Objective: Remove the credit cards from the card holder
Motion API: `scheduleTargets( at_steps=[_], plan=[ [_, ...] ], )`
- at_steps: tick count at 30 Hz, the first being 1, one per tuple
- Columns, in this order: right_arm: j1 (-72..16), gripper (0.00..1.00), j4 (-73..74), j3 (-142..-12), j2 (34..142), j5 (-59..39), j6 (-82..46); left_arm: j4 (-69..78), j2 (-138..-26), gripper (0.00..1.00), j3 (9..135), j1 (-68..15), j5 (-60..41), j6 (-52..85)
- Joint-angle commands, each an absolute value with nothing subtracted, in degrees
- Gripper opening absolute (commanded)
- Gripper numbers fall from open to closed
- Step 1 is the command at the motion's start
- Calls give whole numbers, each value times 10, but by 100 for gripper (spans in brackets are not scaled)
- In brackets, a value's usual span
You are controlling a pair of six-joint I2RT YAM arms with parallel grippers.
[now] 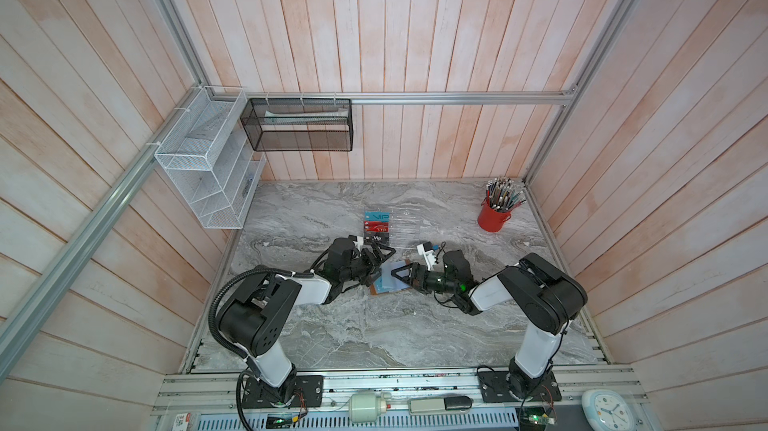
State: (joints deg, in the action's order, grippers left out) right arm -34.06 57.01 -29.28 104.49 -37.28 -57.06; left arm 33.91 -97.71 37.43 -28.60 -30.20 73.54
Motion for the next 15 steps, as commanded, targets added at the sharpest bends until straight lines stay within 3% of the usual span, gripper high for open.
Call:
scheduleTargets(
  at_steps=[1,15],
  plan=[
    [-338,98,566,-282,1028,-378,-571,355,-991,100,397,-295,-305,739],
    [-331,98,559,-252,981,-375,-570,360,-1015,100,426,-315,-301,752]
  ],
)
